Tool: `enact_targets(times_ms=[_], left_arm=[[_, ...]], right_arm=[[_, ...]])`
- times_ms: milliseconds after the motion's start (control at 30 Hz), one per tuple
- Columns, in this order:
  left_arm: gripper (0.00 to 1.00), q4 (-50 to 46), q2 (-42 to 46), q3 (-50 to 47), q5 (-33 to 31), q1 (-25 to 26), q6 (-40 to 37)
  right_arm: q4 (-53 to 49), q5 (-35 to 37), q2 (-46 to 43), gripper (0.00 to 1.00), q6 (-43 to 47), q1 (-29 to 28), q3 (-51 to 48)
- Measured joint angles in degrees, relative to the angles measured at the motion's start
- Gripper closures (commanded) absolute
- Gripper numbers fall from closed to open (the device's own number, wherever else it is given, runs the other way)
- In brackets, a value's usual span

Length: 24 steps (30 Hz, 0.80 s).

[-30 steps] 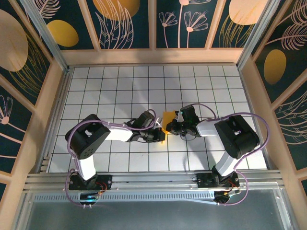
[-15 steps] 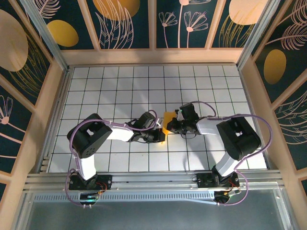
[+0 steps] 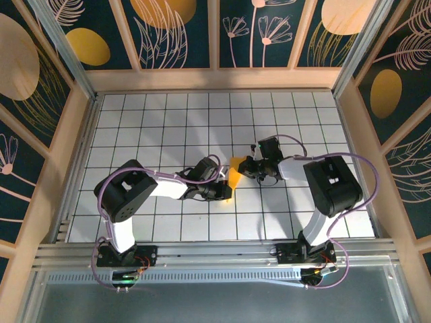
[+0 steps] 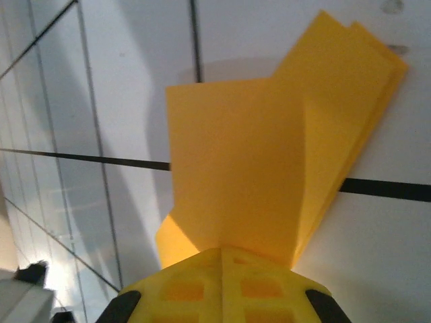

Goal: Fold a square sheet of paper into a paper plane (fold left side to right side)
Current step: Fold the wing for the fifth time at the center of the table.

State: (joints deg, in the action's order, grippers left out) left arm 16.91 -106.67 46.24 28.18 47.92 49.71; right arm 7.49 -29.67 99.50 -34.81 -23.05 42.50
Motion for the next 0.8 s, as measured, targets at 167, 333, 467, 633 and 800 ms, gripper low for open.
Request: enact_targets(times_ms=[167, 333, 467, 633, 800], left_arm=[[1.0, -1.0, 0.2, 0.5, -0.4, 0.1, 0.0], [1.0, -3.7, 0.8, 2.4, -0.8, 0.1, -0.2], [1.0, -4.5, 0.8, 5.0, -0.8, 0.1, -0.7], [1.0, -4.7, -0.1, 7.9, -0.8, 0.1, -1.5], [1.0, -4.9, -2.7, 8.5, -1.1, 0.1, -2.0]], right_arm=[[1.3, -1.5, 1.5, 1.0, 0.0, 0.3, 0.2], [1.4, -1.5, 1.5, 1.0, 0.0, 0.3, 0.2], [1.4, -1.5, 1.5, 1.0, 0.0, 0.3, 0.2], [1.4, -1.5, 1.5, 1.0, 0.0, 0.3, 0.2], [1.4, -1.5, 1.5, 1.0, 0.0, 0.3, 0.2]])
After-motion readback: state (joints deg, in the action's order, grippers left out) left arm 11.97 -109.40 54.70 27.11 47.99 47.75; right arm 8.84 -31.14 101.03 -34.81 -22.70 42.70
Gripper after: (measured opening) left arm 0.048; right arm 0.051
